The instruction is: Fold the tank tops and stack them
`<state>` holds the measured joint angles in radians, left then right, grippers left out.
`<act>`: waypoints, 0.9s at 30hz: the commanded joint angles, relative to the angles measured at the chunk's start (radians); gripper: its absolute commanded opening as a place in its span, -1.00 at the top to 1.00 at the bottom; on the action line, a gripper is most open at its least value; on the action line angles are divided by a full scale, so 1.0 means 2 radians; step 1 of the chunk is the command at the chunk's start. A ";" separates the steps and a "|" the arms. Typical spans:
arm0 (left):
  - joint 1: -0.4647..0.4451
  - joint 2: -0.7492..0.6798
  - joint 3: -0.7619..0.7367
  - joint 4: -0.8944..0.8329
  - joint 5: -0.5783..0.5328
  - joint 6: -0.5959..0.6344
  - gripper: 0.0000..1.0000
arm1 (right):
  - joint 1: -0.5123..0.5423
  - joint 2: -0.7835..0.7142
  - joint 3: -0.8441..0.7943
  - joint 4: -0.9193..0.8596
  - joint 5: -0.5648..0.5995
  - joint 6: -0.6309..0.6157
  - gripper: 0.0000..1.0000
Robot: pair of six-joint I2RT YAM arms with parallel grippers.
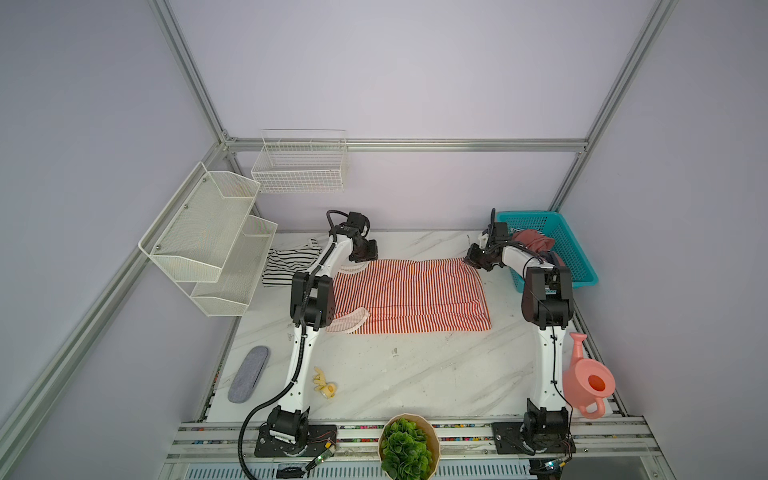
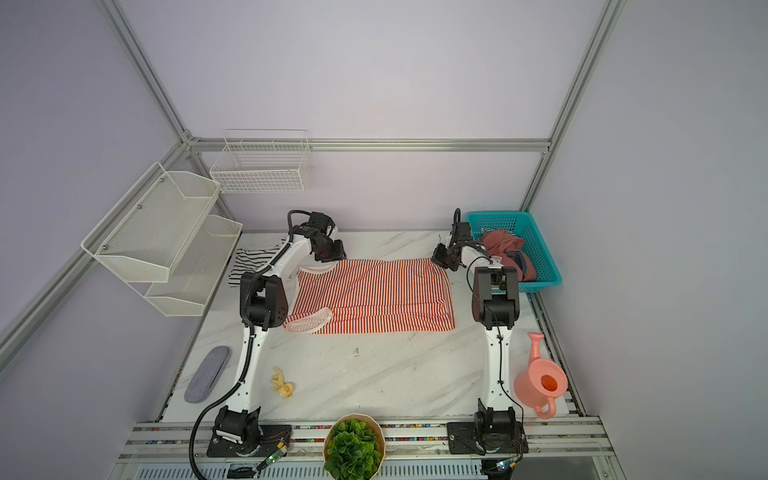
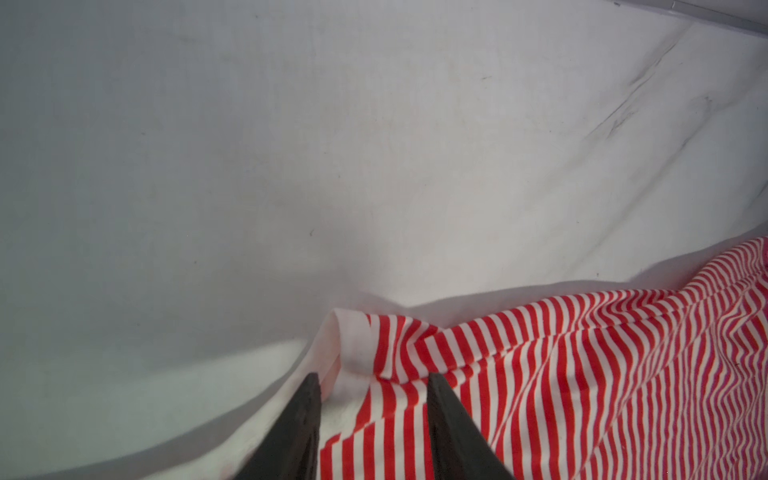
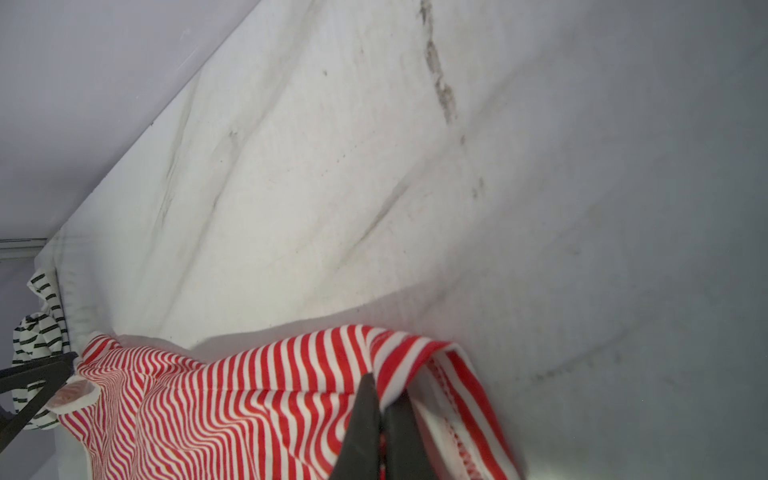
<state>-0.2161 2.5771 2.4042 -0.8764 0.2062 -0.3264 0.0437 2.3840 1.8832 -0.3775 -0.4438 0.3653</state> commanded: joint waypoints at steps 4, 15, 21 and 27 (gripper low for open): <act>0.003 0.003 0.030 0.012 0.013 -0.008 0.44 | -0.004 0.004 -0.002 0.003 -0.002 -0.004 1.00; 0.003 0.008 0.020 0.012 0.009 -0.002 0.84 | -0.004 -0.002 -0.010 0.004 -0.005 -0.007 1.00; 0.003 0.008 0.011 0.012 0.010 0.002 0.58 | -0.004 -0.007 -0.019 0.004 -0.007 -0.010 1.00; 0.003 0.008 0.010 0.013 0.018 -0.002 0.31 | -0.004 -0.008 -0.025 0.006 -0.008 -0.012 1.00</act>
<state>-0.2161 2.5881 2.4042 -0.8761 0.2165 -0.3302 0.0391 2.3840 1.8584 -0.3565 -0.4637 0.3569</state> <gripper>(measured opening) 0.342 0.049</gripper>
